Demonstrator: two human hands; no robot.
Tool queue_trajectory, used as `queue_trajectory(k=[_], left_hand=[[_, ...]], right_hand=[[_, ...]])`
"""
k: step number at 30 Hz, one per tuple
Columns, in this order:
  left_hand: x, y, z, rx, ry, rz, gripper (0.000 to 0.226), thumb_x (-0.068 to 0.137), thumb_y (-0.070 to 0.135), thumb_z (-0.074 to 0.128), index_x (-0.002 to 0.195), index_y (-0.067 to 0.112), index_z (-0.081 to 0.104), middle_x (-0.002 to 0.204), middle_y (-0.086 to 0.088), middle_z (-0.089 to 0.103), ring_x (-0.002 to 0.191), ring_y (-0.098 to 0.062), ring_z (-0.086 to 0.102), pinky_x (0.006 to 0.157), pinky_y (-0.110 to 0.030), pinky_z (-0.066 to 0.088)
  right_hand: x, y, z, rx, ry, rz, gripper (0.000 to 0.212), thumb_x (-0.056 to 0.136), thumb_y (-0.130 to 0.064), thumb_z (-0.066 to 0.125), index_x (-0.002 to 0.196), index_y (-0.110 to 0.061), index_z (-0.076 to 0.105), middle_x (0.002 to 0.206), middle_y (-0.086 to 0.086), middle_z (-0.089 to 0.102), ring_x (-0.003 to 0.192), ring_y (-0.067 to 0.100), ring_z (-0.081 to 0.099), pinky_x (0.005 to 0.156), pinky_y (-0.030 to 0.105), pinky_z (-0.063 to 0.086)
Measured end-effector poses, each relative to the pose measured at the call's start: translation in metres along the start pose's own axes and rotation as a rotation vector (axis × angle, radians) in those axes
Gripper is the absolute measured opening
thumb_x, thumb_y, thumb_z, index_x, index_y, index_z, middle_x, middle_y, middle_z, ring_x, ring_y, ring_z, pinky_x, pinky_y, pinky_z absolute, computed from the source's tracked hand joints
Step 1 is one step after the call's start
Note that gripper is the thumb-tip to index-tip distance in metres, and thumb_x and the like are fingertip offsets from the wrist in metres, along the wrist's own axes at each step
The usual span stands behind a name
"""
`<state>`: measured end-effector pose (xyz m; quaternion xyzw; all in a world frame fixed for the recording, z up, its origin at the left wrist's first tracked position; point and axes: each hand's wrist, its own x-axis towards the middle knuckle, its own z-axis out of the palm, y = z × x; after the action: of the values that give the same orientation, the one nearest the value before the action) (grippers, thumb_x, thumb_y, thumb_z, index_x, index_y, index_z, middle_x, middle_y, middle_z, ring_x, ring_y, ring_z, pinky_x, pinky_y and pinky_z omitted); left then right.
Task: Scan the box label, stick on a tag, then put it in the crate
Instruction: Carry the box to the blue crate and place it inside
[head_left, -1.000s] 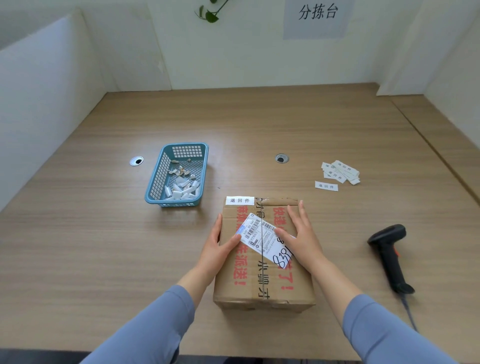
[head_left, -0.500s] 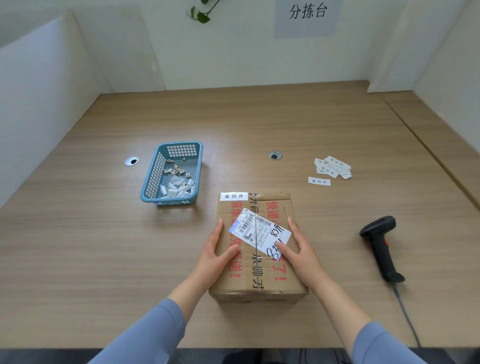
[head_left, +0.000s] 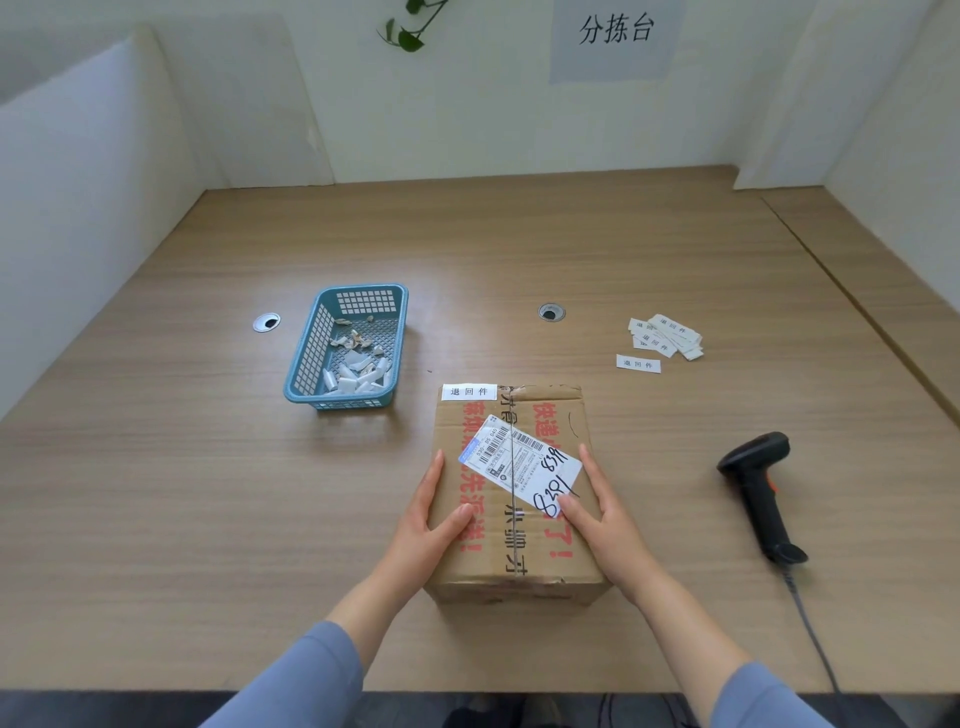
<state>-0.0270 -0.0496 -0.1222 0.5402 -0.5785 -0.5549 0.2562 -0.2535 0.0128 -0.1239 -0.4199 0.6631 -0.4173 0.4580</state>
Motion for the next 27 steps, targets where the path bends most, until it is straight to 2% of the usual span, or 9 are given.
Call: queue_trajectory(k=[7,11,14,19,22,25,27], left_hand=[[0.000,-0.001,0.003,-0.086,0.004,-0.018,0.074,0.088,0.016,0.063,0.147,0.037,0.023,0.150,0.010,0.032,0.127,-0.004,0.041,0.080,0.005,0.039],[-0.001,0.000,0.004,-0.136,-0.015,-0.037,0.076,0.087,0.015,0.064,0.147,0.039,0.023,0.142,0.012,0.037,0.109,0.013,0.047,0.072,0.001,0.044],[-0.002,0.002,0.003,-0.174,-0.038,-0.051,0.079,0.086,0.015,0.067,0.146,0.042,0.023,0.139,0.014,0.038,0.106,0.013,0.049,0.070,-0.003,0.047],[-0.004,0.003,0.004,-0.181,-0.014,-0.037,0.080,0.084,0.018,0.069,0.145,0.045,0.024,0.147,0.011,0.037,0.116,0.007,0.049,0.079,-0.005,0.049],[-0.004,0.007,0.005,-0.173,-0.010,-0.014,0.082,0.084,0.018,0.069,0.146,0.043,0.023,0.149,0.011,0.035,0.117,0.008,0.047,0.080,-0.003,0.047],[0.000,0.017,0.005,-0.177,-0.011,0.019,0.082,0.084,0.018,0.069,0.146,0.045,0.021,0.150,0.010,0.035,0.123,-0.001,0.048,0.089,-0.010,0.048],[0.006,0.028,0.002,-0.175,-0.007,0.044,0.082,0.085,0.018,0.069,0.146,0.045,0.021,0.149,0.009,0.037,0.123,-0.003,0.050,0.089,-0.013,0.050]], right_hand=[[-0.002,-0.002,0.001,0.023,-0.005,0.001,0.074,0.090,-0.016,0.063,0.149,-0.035,0.022,0.150,-0.019,0.026,0.141,0.000,0.022,0.113,0.021,0.018],[-0.002,-0.003,0.002,0.032,-0.001,0.010,0.078,0.089,-0.016,0.065,0.150,-0.035,0.021,0.151,-0.018,0.027,0.141,0.000,0.023,0.114,0.022,0.019],[-0.002,-0.003,0.002,0.033,-0.001,0.008,0.079,0.089,-0.017,0.066,0.150,-0.036,0.020,0.149,-0.021,0.026,0.139,-0.002,0.022,0.111,0.020,0.019],[-0.002,-0.005,0.004,0.054,0.010,0.013,0.079,0.089,-0.015,0.066,0.150,-0.035,0.020,0.148,-0.019,0.028,0.137,-0.003,0.025,0.109,0.018,0.020],[-0.002,-0.007,0.002,0.059,0.013,0.011,0.079,0.088,-0.015,0.066,0.149,-0.037,0.021,0.150,-0.016,0.029,0.139,0.000,0.026,0.114,0.023,0.022],[0.004,-0.016,-0.003,0.058,0.015,-0.014,0.079,0.088,-0.017,0.067,0.149,-0.040,0.022,0.152,-0.016,0.030,0.141,0.003,0.026,0.118,0.030,0.021],[0.011,-0.027,-0.007,0.054,0.017,-0.043,0.079,0.088,-0.017,0.066,0.149,-0.041,0.021,0.153,-0.015,0.029,0.142,0.003,0.026,0.119,0.033,0.022]])
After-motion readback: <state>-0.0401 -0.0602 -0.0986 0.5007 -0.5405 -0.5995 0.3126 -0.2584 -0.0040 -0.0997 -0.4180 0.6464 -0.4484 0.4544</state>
